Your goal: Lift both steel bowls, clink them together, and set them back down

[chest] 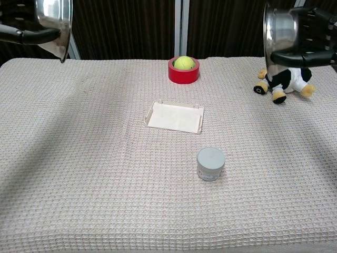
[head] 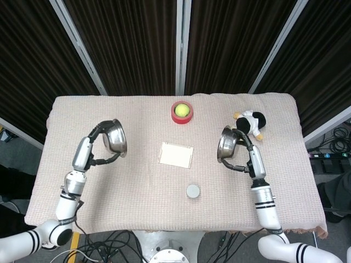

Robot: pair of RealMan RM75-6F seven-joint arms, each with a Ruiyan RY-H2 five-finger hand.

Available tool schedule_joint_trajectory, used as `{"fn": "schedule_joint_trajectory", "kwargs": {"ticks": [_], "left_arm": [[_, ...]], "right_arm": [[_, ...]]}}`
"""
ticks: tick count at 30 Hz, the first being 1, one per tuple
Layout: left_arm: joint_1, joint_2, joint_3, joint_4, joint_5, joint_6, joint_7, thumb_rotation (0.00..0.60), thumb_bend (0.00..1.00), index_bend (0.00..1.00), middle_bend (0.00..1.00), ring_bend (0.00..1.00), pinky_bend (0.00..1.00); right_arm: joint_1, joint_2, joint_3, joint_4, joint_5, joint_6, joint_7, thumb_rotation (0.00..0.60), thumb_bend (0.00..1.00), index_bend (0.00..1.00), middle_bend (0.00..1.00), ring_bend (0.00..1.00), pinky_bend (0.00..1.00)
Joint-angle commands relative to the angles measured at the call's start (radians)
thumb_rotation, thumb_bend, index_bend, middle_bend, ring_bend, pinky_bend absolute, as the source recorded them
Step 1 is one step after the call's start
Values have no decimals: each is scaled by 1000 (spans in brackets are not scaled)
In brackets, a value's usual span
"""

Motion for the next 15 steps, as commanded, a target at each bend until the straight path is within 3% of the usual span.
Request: {"fn": "schedule_joint_trajectory", "kwargs": {"ticks": [1, 8, 15], "left_arm": [[-23, -58, -29, -78, 18, -125, -266, 600, 293, 409, 376, 354, 524], [-88, -118, -70, -56, 23, -172, -291, 600, 276, 410, 378, 357, 525], [-129, -138, -94, -52, 19, -203, -280, 600, 276, 413, 382, 362, 532]], "right_arm": [[88, -80, 34, 81, -122, -108, 427, 600, 168, 435, 348, 268, 398], [225, -105, 50, 137, -173, -254, 735, 600, 181, 440, 345, 267, 398], [326, -168, 62, 208, -176, -321, 806, 600, 190, 443, 342, 267, 398]]}}
